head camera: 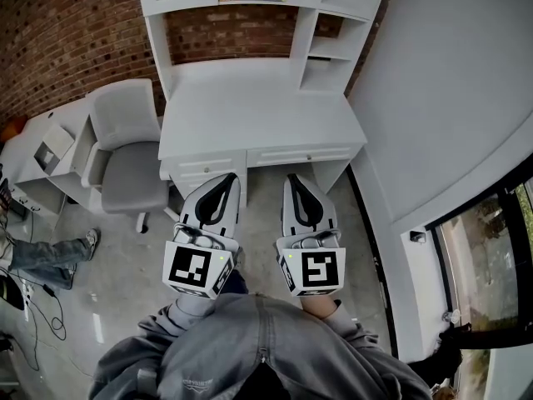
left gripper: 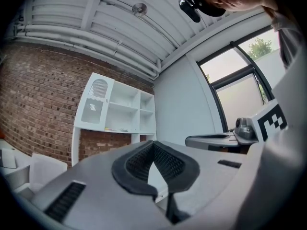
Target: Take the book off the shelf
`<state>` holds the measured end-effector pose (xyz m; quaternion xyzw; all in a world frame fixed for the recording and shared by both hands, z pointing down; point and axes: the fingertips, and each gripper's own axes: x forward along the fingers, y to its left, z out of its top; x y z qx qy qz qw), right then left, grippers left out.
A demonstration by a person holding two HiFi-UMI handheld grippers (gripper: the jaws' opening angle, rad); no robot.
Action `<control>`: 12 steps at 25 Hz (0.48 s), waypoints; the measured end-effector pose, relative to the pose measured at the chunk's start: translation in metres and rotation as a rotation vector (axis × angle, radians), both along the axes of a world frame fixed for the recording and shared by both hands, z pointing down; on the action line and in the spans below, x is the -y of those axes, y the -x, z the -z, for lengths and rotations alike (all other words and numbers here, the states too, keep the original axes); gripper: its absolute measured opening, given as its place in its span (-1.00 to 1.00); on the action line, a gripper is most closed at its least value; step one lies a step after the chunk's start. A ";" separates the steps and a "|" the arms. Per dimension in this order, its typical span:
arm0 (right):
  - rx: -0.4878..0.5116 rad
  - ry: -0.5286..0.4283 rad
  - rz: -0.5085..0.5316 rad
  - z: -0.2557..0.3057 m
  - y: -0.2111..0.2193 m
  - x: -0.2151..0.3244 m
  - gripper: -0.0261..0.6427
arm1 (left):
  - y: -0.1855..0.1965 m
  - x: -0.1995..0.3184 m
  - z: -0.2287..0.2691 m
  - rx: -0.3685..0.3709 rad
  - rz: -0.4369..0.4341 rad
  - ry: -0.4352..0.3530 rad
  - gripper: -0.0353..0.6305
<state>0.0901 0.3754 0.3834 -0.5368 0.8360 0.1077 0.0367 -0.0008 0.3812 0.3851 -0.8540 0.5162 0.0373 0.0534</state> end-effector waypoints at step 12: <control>-0.006 0.020 -0.020 -0.005 0.021 0.088 -0.84 | 0.020 0.089 -0.002 0.007 -0.021 0.010 -0.88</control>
